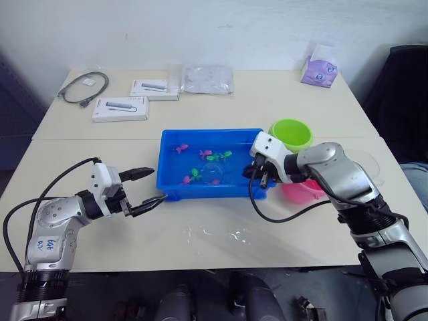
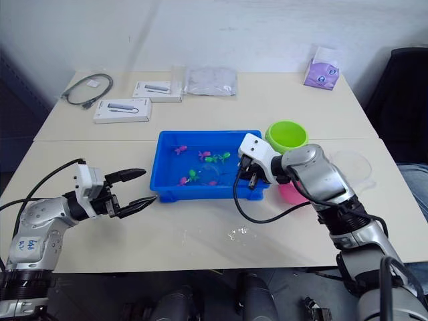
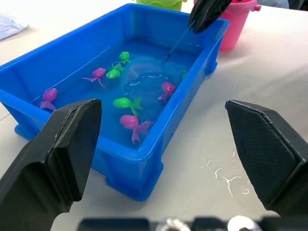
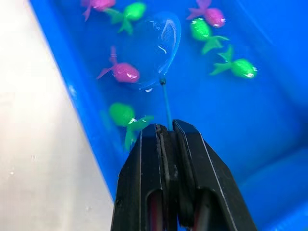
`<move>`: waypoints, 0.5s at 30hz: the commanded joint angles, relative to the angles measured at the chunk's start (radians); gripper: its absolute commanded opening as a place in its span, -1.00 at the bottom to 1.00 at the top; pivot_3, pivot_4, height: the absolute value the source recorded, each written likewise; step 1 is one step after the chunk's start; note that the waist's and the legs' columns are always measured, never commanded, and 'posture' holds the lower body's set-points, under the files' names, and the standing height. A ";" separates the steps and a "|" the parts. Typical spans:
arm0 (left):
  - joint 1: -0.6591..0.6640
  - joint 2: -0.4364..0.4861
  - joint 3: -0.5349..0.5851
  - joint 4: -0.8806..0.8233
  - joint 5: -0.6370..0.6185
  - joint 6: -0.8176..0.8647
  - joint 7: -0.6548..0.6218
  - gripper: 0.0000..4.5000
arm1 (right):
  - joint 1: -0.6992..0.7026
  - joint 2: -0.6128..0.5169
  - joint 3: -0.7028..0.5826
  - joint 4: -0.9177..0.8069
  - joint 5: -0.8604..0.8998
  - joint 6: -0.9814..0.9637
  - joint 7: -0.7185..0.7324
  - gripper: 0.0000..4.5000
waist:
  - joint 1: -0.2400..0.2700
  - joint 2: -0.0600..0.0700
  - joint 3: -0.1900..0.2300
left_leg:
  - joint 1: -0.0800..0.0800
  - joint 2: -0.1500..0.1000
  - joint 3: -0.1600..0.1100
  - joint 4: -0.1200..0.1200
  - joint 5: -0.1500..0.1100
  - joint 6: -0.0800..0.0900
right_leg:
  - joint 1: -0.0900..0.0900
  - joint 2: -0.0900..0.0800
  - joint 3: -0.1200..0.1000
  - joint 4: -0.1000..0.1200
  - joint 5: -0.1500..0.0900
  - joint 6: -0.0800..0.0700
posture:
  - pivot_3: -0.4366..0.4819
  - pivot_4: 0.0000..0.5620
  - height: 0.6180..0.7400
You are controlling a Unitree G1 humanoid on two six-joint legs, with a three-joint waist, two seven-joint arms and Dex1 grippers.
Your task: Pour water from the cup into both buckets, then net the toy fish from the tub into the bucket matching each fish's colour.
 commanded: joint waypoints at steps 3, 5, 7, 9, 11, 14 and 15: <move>-0.002 0.010 0.001 0.004 0.006 -0.019 -0.007 0.97 | -0.025 0.006 -0.122 -0.031 0.103 0.117 -0.001 -1.00 | -0.004 0.000 0.000 | 0.000 0.000 0.000 0.000 0.000 0.000 | 0.000 0.000 0.000 0.000 0.000 0.000 | -0.05 -0.47 1.00; -0.004 0.010 0.000 0.005 0.007 -0.019 -0.007 0.97 | -0.025 -0.012 -0.139 -0.034 0.129 0.147 0.013 -1.00 | -0.004 0.000 0.000 | 0.000 0.000 0.000 0.000 0.000 0.000 | 0.000 0.000 0.000 0.000 0.000 0.000 | -0.05 -0.47 1.00; -0.007 0.009 -0.001 0.008 0.009 -0.021 -0.007 0.97 | -0.021 -0.019 -0.154 -0.035 0.153 0.171 0.014 -1.00 | -0.004 0.000 0.000 | 0.000 0.000 0.000 0.000 0.000 0.000 | 0.000 0.000 0.000 0.000 0.000 0.000 | -0.05 -0.47 1.00; -0.009 0.009 -0.001 0.011 0.010 -0.024 -0.007 0.97 | -0.015 -0.015 -0.175 -0.036 0.177 0.192 0.003 -1.00 | -0.004 0.000 0.000 | 0.000 0.000 0.000 0.000 0.000 0.000 | 0.000 0.000 0.000 0.000 0.000 0.000 | -0.05 -0.47 1.00; -0.010 0.008 -0.001 0.015 0.011 -0.028 -0.008 0.97 | -0.006 -0.015 -0.184 -0.040 0.182 0.181 -0.010 -1.00 | -0.004 0.000 0.000 | 0.000 0.000 0.000 0.000 0.000 0.000 | 0.000 0.000 0.000 0.000 0.000 0.000 | -0.05 -0.47 1.00; -0.012 0.010 0.002 0.027 0.012 -0.039 -0.012 0.97 | 0.017 -0.024 -0.163 -0.056 0.162 0.121 -0.022 -1.00 | -0.004 0.000 0.000 | 0.000 0.000 0.000 0.000 0.000 0.000 | 0.000 0.000 0.000 0.000 0.000 0.000 | -0.05 -0.47 1.00; -0.013 0.011 0.003 0.031 0.012 -0.042 -0.014 0.97 | 0.025 -0.029 -0.147 -0.060 0.149 0.099 -0.024 -1.00 | -0.004 0.000 0.000 | 0.000 0.000 0.000 0.000 0.000 0.000 | 0.000 0.000 0.000 0.000 0.000 0.000 | -0.05 -0.47 1.00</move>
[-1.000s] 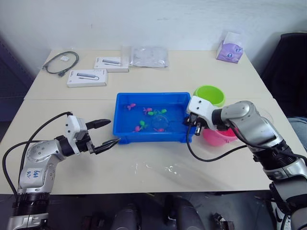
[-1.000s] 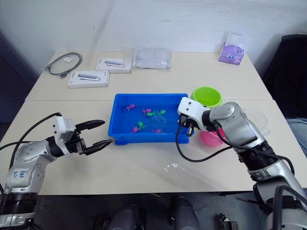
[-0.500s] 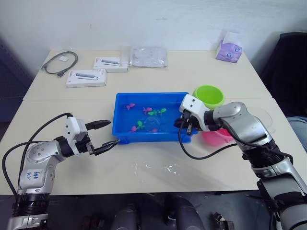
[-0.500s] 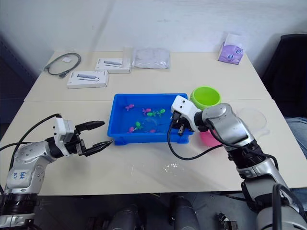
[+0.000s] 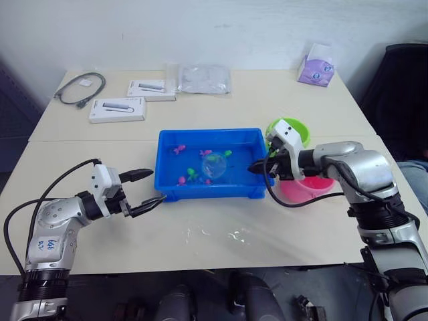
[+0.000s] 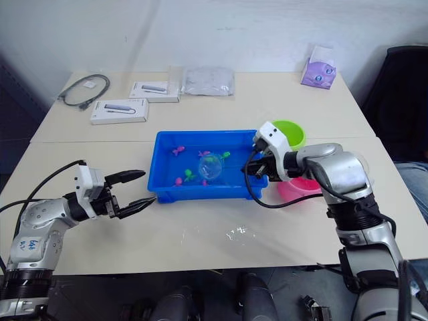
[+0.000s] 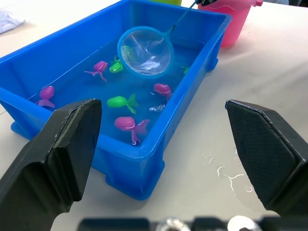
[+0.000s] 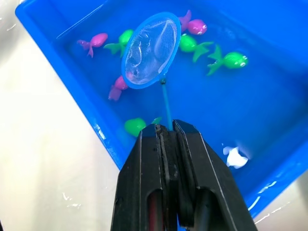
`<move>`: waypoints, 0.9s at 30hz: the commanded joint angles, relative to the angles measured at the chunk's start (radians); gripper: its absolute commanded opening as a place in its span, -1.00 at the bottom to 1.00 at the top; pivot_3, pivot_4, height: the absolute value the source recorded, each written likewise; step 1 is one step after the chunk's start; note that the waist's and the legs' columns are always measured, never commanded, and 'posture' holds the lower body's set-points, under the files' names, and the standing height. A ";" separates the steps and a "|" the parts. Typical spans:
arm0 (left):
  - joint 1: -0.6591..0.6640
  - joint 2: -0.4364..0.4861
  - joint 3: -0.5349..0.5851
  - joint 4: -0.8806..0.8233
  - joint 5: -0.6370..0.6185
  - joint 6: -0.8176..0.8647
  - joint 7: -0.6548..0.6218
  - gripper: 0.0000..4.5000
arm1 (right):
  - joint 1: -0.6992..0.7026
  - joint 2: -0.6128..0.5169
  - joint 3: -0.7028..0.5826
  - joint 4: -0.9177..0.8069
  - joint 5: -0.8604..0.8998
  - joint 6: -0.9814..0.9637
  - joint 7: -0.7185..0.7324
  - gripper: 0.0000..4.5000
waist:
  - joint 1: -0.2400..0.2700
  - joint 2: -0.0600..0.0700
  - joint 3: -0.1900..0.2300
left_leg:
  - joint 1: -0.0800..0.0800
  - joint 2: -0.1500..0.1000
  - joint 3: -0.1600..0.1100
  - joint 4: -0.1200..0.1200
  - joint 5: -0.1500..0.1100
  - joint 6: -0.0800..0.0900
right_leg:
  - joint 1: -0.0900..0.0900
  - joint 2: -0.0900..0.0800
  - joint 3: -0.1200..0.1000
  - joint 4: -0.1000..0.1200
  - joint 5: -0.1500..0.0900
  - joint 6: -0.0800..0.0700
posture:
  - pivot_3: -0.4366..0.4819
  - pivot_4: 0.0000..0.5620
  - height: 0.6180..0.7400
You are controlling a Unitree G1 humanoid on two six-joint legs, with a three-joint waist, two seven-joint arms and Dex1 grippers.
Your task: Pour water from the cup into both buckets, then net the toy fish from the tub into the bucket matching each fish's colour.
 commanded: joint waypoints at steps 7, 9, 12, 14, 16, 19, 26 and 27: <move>-0.012 0.016 0.006 0.023 0.011 -0.045 -0.017 0.97 | 0.020 -0.010 0.119 -0.037 -0.118 -0.209 -0.038 -1.00 | -0.001 0.000 0.000 | 0.000 0.000 0.000 0.000 0.000 0.000 | 0.000 0.000 0.000 0.000 0.000 0.000 | -0.05 -0.47 1.00; -0.012 0.017 0.005 0.022 0.014 -0.047 -0.018 0.97 | 0.014 0.007 0.118 -0.021 -0.127 -0.238 -0.050 -1.00 | -0.001 0.000 0.000 | 0.000 0.000 0.000 0.000 0.000 0.000 | -0.001 0.000 0.000 0.000 0.000 0.000 | -0.05 -0.47 1.00; -0.008 0.018 0.008 0.015 0.015 -0.046 -0.017 0.97 | 0.006 0.041 0.086 -0.006 -0.108 -0.248 -0.064 -1.00 | -0.001 0.000 0.000 | 0.000 0.000 0.000 0.000 0.000 0.000 | -0.001 0.000 0.000 0.000 0.000 0.000 | -0.05 -0.47 1.00; -0.005 0.020 0.010 0.011 0.015 -0.044 -0.016 0.97 | 0.005 0.046 0.076 0.000 -0.108 -0.258 -0.065 -1.00 | -0.001 0.000 0.000 | 0.000 0.000 0.000 0.000 0.000 0.000 | -0.001 0.000 0.000 0.000 0.000 0.000 | -0.05 -0.47 1.00; -0.002 0.022 0.013 0.007 0.013 -0.041 -0.015 0.97 | 0.004 0.050 0.064 0.006 -0.109 -0.265 -0.071 -1.00 | -0.001 0.000 0.000 | 0.000 0.000 0.000 0.000 0.000 0.000 | -0.001 0.000 0.000 0.000 0.000 0.000 | -0.05 -0.47 1.00; 0.000 0.025 0.015 0.000 0.010 -0.037 -0.013 0.97 | -0.001 0.056 0.049 0.021 -0.116 -0.286 -0.091 -1.00 | -0.001 0.000 0.000 | 0.000 0.000 0.000 0.000 0.000 0.000 | -0.001 0.000 0.000 0.000 0.000 0.000 | -0.05 -0.47 1.00; -0.008 0.027 0.015 -0.002 0.007 -0.028 -0.012 0.97 | -0.012 0.079 0.072 0.087 -0.180 -0.399 -0.142 -1.00 | -0.001 0.000 0.000 | 0.000 0.000 0.000 0.000 0.000 0.000 | -0.001 0.000 0.000 0.000 0.000 0.000 | -0.05 -0.47 1.00; -0.009 0.027 0.015 -0.002 0.007 -0.028 -0.012 0.97 | -0.011 0.081 0.077 0.094 -0.188 -0.414 -0.143 -1.00 | -0.001 0.000 0.000 | 0.000 0.000 0.000 0.000 0.000 0.000 | -0.001 0.000 0.000 0.000 0.000 0.000 | -0.05 -0.47 1.00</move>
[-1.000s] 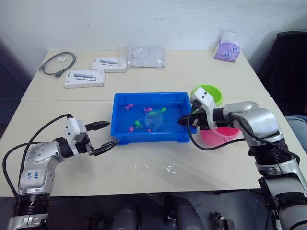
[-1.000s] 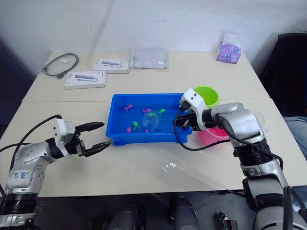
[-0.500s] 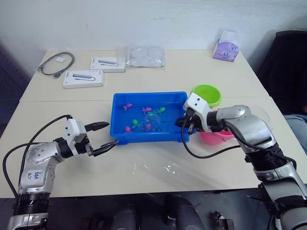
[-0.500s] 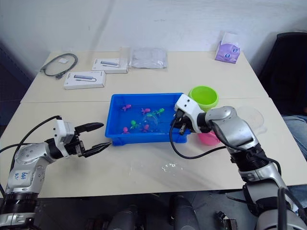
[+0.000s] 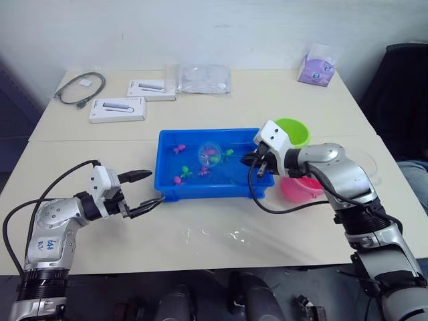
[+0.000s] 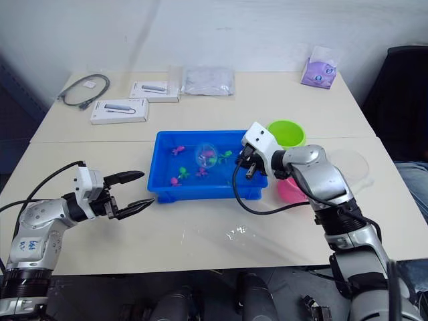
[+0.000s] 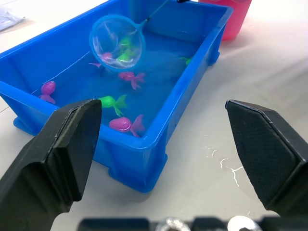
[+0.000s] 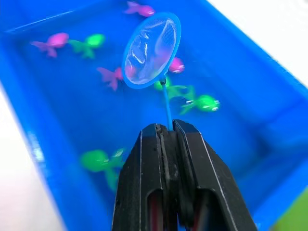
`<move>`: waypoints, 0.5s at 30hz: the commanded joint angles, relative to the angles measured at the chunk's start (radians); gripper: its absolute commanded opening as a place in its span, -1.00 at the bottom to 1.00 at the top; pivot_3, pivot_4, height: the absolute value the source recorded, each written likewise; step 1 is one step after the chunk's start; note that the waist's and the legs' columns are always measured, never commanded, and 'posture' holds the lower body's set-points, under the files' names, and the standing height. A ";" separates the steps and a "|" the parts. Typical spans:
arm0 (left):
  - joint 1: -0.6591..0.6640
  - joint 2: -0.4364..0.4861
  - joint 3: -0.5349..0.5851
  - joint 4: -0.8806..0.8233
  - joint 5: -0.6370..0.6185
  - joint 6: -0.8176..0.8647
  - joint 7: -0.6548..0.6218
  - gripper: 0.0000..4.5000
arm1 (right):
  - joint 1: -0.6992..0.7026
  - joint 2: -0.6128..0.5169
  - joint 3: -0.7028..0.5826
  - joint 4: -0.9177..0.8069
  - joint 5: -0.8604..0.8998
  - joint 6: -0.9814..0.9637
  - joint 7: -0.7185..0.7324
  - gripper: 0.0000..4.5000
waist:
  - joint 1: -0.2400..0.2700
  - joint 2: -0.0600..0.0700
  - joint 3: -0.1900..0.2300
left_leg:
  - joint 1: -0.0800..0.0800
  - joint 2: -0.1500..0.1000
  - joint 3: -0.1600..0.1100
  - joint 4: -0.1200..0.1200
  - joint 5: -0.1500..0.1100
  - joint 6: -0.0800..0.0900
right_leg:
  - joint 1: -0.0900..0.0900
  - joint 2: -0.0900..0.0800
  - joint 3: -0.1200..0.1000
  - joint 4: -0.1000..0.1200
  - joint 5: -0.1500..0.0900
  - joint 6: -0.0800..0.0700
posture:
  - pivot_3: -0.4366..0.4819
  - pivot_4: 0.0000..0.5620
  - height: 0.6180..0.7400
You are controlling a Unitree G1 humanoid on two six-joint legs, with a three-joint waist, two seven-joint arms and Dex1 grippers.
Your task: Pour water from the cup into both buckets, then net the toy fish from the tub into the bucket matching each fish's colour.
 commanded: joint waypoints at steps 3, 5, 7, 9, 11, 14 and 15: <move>-0.012 0.021 0.013 -0.032 -0.007 0.001 0.003 0.97 | -0.016 0.036 -0.041 0.017 -0.007 -0.063 -0.032 -1.00 | -0.001 0.000 0.000 | 0.000 0.000 0.000 0.000 0.000 0.000 | 0.000 0.000 0.000 0.000 0.000 0.000 | -0.05 -0.47 1.00; -0.014 0.023 0.013 -0.032 -0.006 0.004 0.004 0.97 | -0.019 0.046 -0.053 0.028 -0.009 -0.074 -0.041 -1.00 | -0.001 0.000 0.000 | 0.000 0.000 0.000 0.000 0.000 0.000 | 0.000 0.000 0.000 0.000 0.000 0.000 | -0.05 -0.47 1.00; -0.017 0.024 0.012 -0.030 -0.004 0.006 0.005 0.97 | -0.020 0.043 -0.046 0.044 -0.033 -0.105 -0.047 -1.00 | -0.001 0.000 0.000 | 0.000 0.000 0.000 0.000 0.000 0.000 | 0.000 0.000 0.000 0.000 0.000 0.000 | -0.05 -0.47 1.00; -0.019 0.024 0.012 -0.029 -0.004 0.008 0.005 0.97 | -0.013 0.039 -0.019 0.058 -0.060 -0.139 -0.047 -1.00 | -0.001 0.000 0.000 | 0.000 0.000 0.000 0.000 0.000 0.000 | 0.000 0.000 0.000 0.000 0.000 0.000 | -0.05 -0.47 1.00; -0.021 0.024 0.011 -0.026 -0.004 0.007 0.006 0.97 | -0.002 0.039 0.012 0.070 -0.091 -0.179 -0.047 -1.00 | -0.001 0.000 0.000 | 0.000 0.000 0.000 0.000 0.000 0.000 | 0.000 0.000 0.000 0.000 0.000 0.000 | -0.05 -0.47 1.00; -0.024 0.024 0.009 -0.023 -0.004 0.004 0.006 0.97 | 0.008 0.052 0.036 0.091 -0.136 -0.237 -0.060 -1.00 | -0.001 0.000 0.000 | 0.000 0.000 0.000 0.000 0.000 0.000 | 0.000 0.000 0.000 0.000 0.000 0.000 | -0.05 -0.47 1.00; -0.025 0.024 0.008 -0.022 -0.004 0.004 0.005 0.97 | 0.010 0.056 0.040 0.097 -0.146 -0.251 -0.063 -1.00 | -0.001 0.000 0.000 | 0.000 0.000 0.000 0.000 0.000 0.000 | 0.000 0.000 0.000 0.000 0.000 0.000 | -0.05 -0.47 1.00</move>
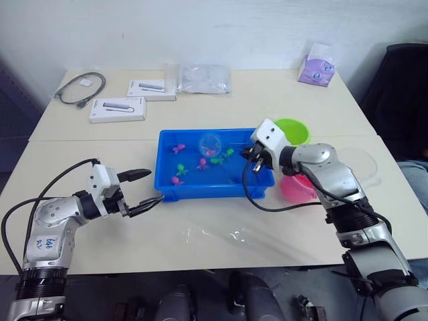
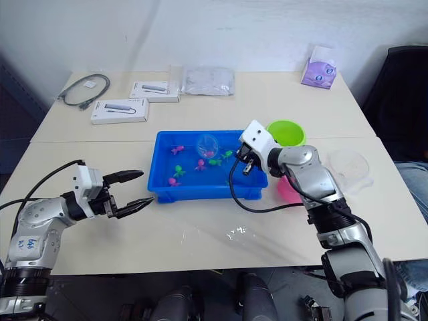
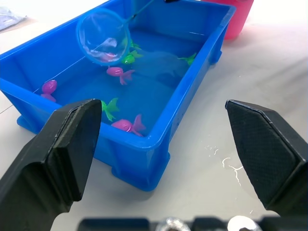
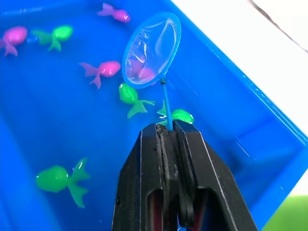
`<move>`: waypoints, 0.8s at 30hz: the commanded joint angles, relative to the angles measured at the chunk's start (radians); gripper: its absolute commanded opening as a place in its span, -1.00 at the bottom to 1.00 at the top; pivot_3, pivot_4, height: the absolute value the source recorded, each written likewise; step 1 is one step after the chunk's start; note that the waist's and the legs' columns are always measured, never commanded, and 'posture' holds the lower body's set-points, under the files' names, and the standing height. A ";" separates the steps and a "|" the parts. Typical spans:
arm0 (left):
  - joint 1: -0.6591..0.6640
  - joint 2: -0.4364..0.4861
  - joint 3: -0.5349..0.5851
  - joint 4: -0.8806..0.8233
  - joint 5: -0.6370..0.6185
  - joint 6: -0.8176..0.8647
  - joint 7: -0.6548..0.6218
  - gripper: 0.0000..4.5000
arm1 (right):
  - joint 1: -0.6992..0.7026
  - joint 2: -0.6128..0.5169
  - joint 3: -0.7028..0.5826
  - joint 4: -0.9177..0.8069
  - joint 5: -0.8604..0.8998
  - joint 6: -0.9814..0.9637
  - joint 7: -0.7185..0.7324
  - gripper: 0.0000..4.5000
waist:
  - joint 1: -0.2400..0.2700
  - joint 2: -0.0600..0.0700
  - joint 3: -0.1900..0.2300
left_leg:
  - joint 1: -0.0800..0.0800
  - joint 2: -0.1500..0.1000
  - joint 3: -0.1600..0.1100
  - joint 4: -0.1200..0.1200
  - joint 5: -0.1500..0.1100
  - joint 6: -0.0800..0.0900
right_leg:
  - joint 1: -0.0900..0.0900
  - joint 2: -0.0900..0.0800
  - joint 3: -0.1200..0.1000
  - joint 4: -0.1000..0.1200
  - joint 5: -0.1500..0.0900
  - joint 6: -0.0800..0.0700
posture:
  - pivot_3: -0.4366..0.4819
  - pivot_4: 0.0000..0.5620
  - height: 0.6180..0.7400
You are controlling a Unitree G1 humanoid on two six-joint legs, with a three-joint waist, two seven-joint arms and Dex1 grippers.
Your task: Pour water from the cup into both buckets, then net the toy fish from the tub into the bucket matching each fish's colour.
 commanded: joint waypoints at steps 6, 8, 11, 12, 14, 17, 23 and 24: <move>-0.017 0.016 0.007 -0.016 0.001 -0.011 -0.002 0.97 | 0.009 0.040 0.031 -0.002 -0.064 -0.058 -0.006 -1.00 | -0.002 0.000 0.000 | 0.000 0.000 0.000 0.000 0.000 0.000 | 0.000 0.000 0.000 0.000 0.000 0.000 | -0.05 -0.47 1.00; -0.017 0.016 0.007 -0.016 0.002 -0.012 -0.002 0.97 | 0.006 0.039 0.044 -0.014 -0.070 -0.048 0.014 -1.00 | -0.001 0.000 0.000 | 0.000 0.000 0.000 0.000 0.000 0.000 | 0.000 0.000 0.000 0.000 0.000 0.000 | -0.05 -0.47 1.00; -0.014 0.017 0.009 -0.019 0.003 -0.011 0.000 0.97 | 0.008 0.058 0.018 -0.053 -0.017 0.058 0.046 -1.00 | -0.001 0.000 0.000 | 0.000 0.000 0.000 0.000 0.000 0.000 | 0.000 0.000 0.000 0.000 0.000 0.000 | -0.05 -0.47 1.00; -0.012 0.018 0.009 -0.021 0.003 -0.011 0.001 0.97 | 0.009 0.061 0.009 -0.069 0.003 0.101 0.059 -1.00 | -0.001 0.000 0.000 | 0.000 0.000 0.000 0.000 0.000 0.000 | 0.000 0.000 0.000 0.000 0.000 0.000 | -0.05 -0.47 1.00; -0.010 0.018 0.010 -0.025 0.002 -0.008 0.003 0.97 | 0.011 0.065 -0.007 -0.093 0.033 0.172 0.074 -1.00 | 0.000 0.000 0.000 | 0.000 0.000 0.000 0.000 0.000 0.000 | 0.000 0.000 0.000 0.000 0.000 0.000 | -0.05 -0.47 1.00; -0.006 0.019 0.012 -0.032 0.000 -0.005 0.006 0.97 | 0.006 0.080 -0.063 -0.127 0.109 0.316 0.072 -1.00 | 0.000 0.000 0.000 | 0.000 0.000 0.000 0.000 0.000 0.000 | 0.000 0.000 0.000 0.000 0.000 0.000 | -0.05 -0.47 1.00; 0.011 0.018 0.014 -0.054 -0.005 0.002 0.015 0.97 | -0.021 0.071 -0.219 -0.165 0.270 0.565 0.059 -1.00 | 0.001 0.000 0.000 | 0.000 0.000 -0.001 0.000 0.000 0.000 | 0.000 0.000 0.000 0.000 0.000 0.000 | -0.05 -0.47 1.00; 0.011 0.018 0.013 -0.056 -0.006 0.002 0.016 0.97 | -0.019 0.069 -0.260 -0.187 0.311 0.628 0.057 -1.00 | 0.002 0.000 0.000 | 0.000 0.000 -0.001 0.000 0.000 0.000 | 0.000 -0.001 0.000 0.000 0.000 0.000 | -0.05 -0.47 1.00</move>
